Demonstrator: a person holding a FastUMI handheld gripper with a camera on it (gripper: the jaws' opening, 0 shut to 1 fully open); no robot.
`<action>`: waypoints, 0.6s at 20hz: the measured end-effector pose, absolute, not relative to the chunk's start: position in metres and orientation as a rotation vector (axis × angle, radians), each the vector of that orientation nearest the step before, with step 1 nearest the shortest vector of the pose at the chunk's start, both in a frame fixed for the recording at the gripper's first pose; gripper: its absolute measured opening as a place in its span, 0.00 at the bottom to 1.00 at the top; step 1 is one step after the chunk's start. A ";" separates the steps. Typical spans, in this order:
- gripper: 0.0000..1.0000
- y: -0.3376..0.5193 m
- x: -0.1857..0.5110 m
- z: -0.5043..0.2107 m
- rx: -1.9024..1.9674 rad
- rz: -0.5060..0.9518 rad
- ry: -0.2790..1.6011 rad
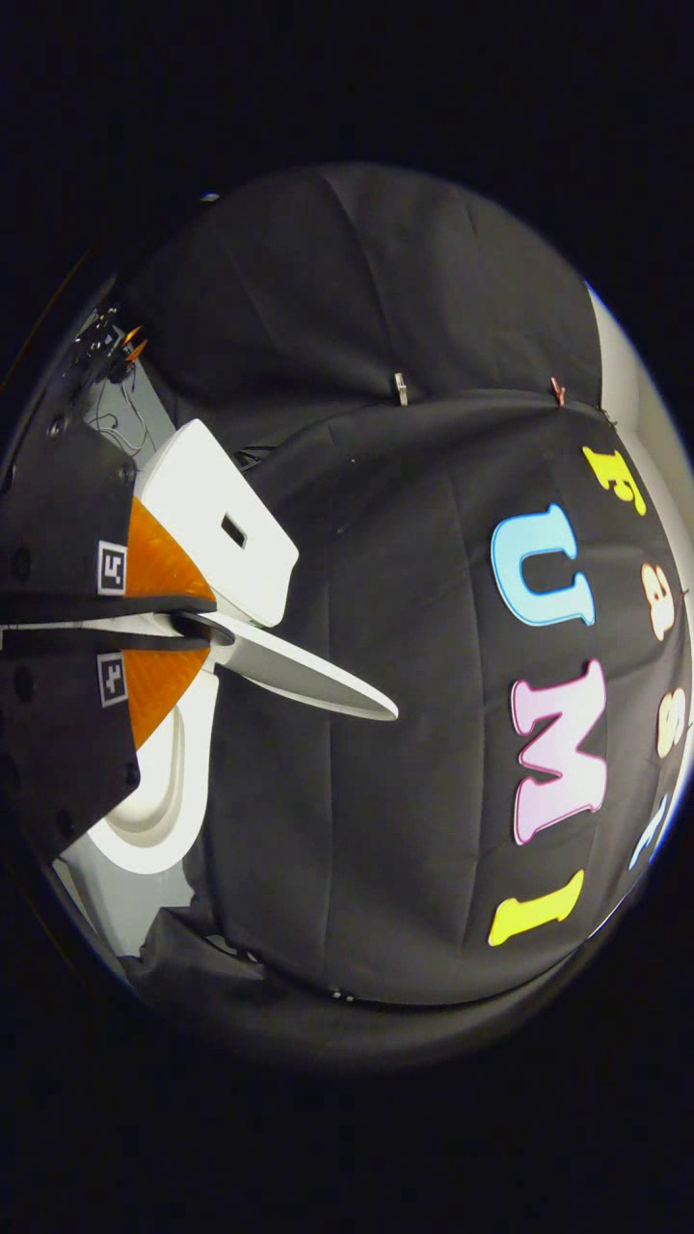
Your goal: Open the toilet lid.
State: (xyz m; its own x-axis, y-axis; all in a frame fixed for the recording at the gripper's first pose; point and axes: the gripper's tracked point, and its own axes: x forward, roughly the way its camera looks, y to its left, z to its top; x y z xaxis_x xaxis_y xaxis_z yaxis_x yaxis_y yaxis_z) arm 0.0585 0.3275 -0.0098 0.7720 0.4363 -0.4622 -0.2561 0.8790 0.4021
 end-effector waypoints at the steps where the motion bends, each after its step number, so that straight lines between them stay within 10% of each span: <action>1: 0.07 0.335 0.060 -0.007 0.332 0.394 0.575; 12: 0.22 0.425 0.065 0.014 0.322 0.567 0.545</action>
State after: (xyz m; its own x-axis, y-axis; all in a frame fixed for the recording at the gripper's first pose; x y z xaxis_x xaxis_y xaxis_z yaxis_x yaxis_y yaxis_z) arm 0.0650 0.4251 0.0136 0.7091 0.5836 -0.3957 -0.4183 0.7999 0.4303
